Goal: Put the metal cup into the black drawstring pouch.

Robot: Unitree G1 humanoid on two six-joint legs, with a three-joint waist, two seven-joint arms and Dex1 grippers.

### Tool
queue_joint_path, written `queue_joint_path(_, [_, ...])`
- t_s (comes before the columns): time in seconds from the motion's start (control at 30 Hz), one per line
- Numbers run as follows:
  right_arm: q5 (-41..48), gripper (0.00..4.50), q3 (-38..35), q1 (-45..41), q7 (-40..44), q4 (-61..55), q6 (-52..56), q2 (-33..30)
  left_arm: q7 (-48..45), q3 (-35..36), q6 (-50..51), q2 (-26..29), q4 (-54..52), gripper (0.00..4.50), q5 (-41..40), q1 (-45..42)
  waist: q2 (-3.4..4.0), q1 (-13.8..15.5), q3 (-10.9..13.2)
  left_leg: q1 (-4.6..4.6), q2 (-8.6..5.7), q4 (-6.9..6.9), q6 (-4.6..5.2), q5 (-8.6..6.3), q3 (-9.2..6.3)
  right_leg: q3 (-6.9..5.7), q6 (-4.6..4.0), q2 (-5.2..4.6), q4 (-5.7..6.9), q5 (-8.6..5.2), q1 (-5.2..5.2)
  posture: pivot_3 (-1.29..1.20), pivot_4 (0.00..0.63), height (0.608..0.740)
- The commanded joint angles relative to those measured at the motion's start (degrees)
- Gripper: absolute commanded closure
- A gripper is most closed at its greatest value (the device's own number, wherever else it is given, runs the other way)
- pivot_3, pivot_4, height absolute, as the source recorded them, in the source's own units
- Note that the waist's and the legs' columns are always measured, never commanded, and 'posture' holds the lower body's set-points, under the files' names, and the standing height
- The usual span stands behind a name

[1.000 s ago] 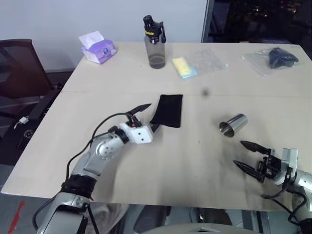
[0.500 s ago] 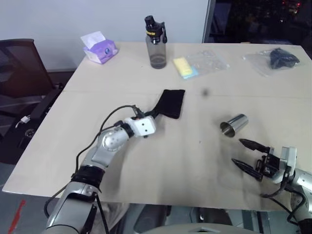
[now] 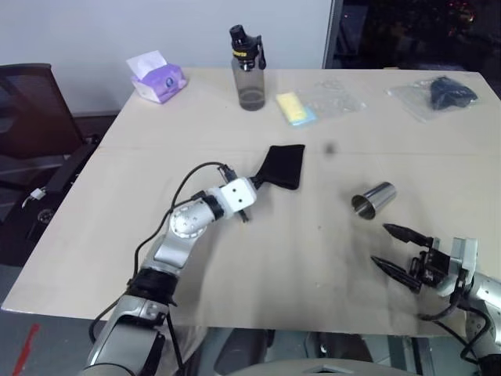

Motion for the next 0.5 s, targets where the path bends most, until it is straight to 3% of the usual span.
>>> queue_joint_path(0.03, [1.4, 0.64, -1.5, 1.2, -1.3, -3.9, 0.3, -0.1, -0.2, 2.6, 7.3, -0.2, -7.2, 4.40, -3.1, 1.4, 0.00, 0.1, 0.0, 0.00, 0.00, 0.00, 0.00, 0.00, 0.00, 0.00, 0.00, 0.00, 0.00, 0.00, 0.00, 0.00, 0.150, 0.740])
queue_joint_path(0.5, [-0.1, 0.64, -1.9, 1.7, -13.1, -9.0, 6.5, 0.4, 4.6, 6.1, 42.3, -2.9, -29.3, 4.40, -5.7, 3.0, -0.03, 0.2, 0.0, -0.05, 0.01, 0.13, 0.00, 0.00, -0.01, -0.01, 0.04, 0.02, 0.03, -0.02, 0.00, 0.00, 0.150, 0.740])
